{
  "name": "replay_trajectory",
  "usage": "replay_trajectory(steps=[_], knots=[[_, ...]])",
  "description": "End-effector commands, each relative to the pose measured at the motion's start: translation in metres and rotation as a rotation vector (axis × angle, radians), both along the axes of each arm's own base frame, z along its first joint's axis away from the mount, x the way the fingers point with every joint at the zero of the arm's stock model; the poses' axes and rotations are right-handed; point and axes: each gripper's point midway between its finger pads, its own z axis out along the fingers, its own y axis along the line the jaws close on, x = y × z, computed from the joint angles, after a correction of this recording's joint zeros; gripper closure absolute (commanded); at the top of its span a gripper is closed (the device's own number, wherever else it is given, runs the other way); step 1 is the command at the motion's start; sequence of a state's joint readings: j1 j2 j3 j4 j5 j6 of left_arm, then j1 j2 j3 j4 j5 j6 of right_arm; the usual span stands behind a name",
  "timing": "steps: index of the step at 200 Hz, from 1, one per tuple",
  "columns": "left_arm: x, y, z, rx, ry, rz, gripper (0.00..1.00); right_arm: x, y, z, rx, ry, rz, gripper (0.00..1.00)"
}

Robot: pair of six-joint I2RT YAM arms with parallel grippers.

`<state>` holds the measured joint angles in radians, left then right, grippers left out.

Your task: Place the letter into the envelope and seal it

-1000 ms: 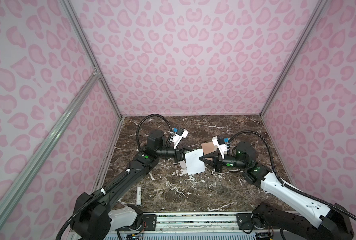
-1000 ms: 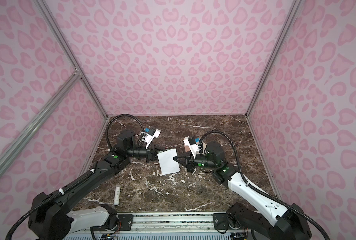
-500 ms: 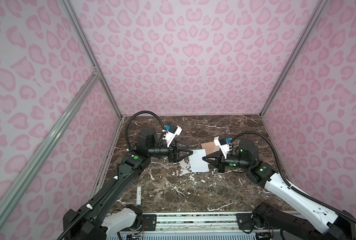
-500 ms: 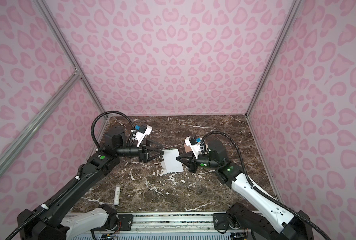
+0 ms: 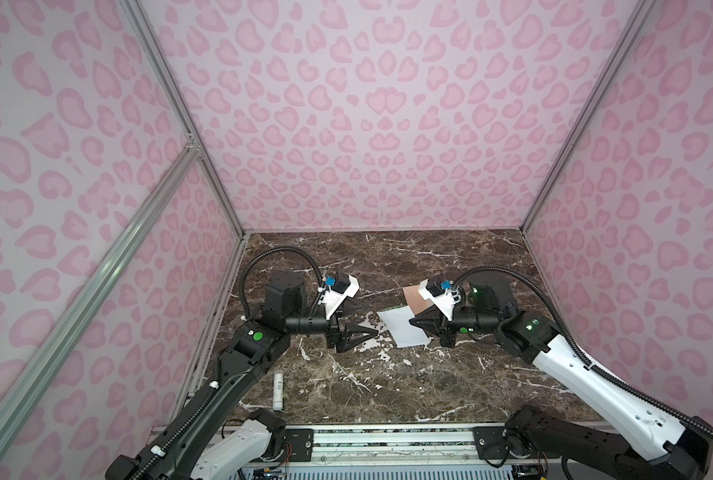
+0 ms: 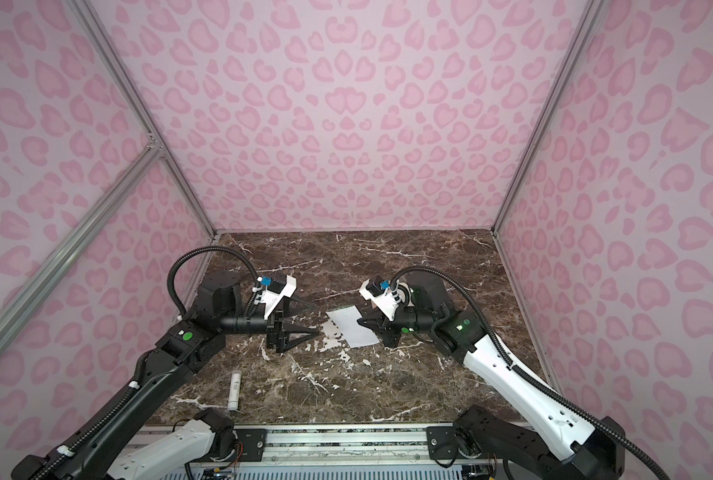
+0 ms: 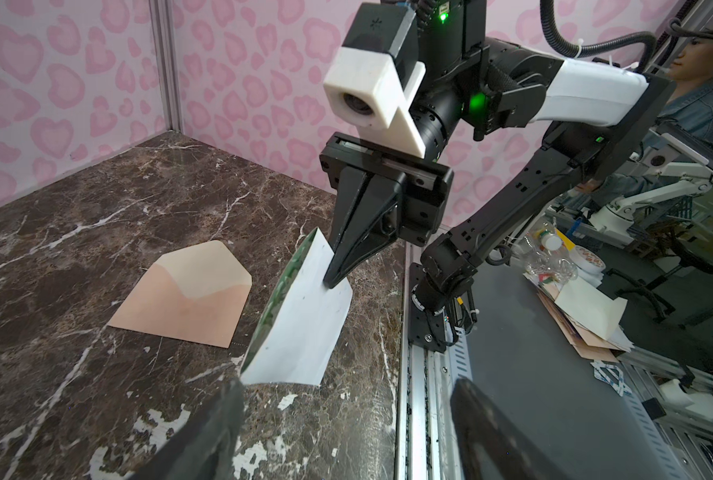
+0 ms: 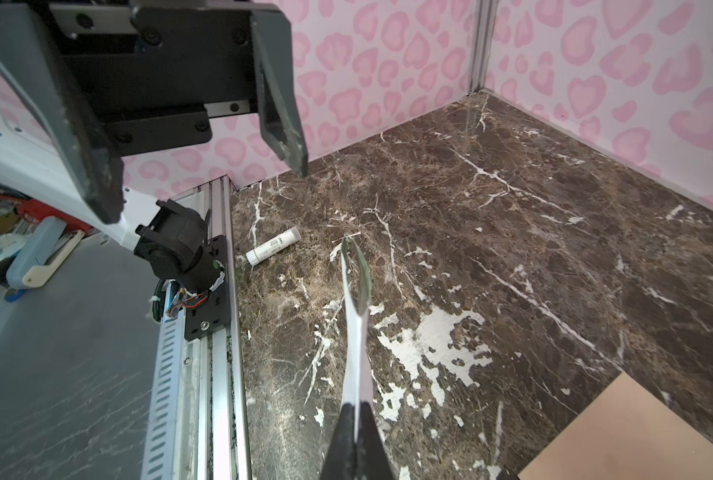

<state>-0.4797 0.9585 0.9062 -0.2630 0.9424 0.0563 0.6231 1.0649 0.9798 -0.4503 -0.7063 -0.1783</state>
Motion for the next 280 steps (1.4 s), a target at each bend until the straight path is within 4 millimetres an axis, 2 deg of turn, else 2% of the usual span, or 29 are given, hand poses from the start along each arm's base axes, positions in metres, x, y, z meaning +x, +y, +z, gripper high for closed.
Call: replay_trajectory(steps=[1,25,71,134,162,174,215,231,234,235,237,267,280], knots=[[0.007,-0.005,0.011,-0.042,-0.104,-0.006,0.18,-0.009,0.001,-0.011,-0.062,-0.015,0.059,1.00],[0.009,-0.014,0.011,-0.061,-0.108,-0.027,0.18,-0.015,0.007,-0.013,-0.071,-0.020,0.088,1.00],[0.006,-0.034,0.003,-0.080,-0.050,-0.121,0.26,-0.018,0.019,-0.013,-0.067,-0.020,0.122,1.00],[0.006,-0.042,-0.009,-0.064,-0.015,-0.155,0.29,-0.017,0.028,-0.008,-0.049,-0.027,0.136,1.00],[0.007,-0.046,-0.013,-0.059,-0.009,-0.155,0.33,-0.019,0.032,-0.008,-0.044,-0.024,0.144,1.00],[0.008,-0.048,-0.014,-0.056,-0.002,-0.155,0.38,-0.020,0.034,-0.009,-0.043,-0.025,0.147,1.00],[0.010,-0.052,-0.021,-0.043,0.030,-0.164,0.62,-0.021,0.035,-0.009,-0.038,-0.028,0.146,1.00],[0.011,-0.053,-0.021,-0.045,0.038,-0.153,0.79,-0.022,0.034,-0.010,-0.038,-0.027,0.143,1.00],[0.012,-0.054,-0.021,-0.045,0.041,-0.149,0.87,-0.022,0.034,-0.010,-0.037,-0.028,0.143,1.00],[0.012,-0.054,-0.021,-0.044,0.041,-0.147,0.92,-0.022,0.034,-0.009,-0.036,-0.029,0.143,1.00],[0.013,-0.054,-0.021,-0.044,0.043,-0.145,0.95,-0.022,0.034,-0.009,-0.036,-0.030,0.144,1.00],[0.013,-0.056,-0.021,-0.028,0.073,-0.149,0.96,-0.024,0.032,-0.012,-0.036,-0.021,0.136,1.00],[0.012,-0.055,-0.021,-0.026,0.056,-0.144,0.96,-0.025,0.031,-0.013,-0.033,-0.010,0.136,0.88]])
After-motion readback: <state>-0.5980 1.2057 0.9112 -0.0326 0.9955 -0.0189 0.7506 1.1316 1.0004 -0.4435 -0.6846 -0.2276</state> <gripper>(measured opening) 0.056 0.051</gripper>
